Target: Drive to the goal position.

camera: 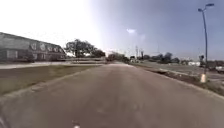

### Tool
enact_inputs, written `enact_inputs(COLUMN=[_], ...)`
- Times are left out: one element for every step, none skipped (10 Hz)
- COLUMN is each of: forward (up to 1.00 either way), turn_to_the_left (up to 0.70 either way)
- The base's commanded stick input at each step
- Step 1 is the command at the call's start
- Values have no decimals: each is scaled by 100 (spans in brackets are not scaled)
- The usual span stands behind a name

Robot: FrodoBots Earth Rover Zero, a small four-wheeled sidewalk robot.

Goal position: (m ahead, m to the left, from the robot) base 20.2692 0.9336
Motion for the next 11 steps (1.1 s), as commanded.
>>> enact_inputs(forward=[100,100,100,100,100,100,100,100,100,100,100], turn_to_the_left=[-8,-1,-1,-1,-1,-1,-1,-1,-1,-1,-1])
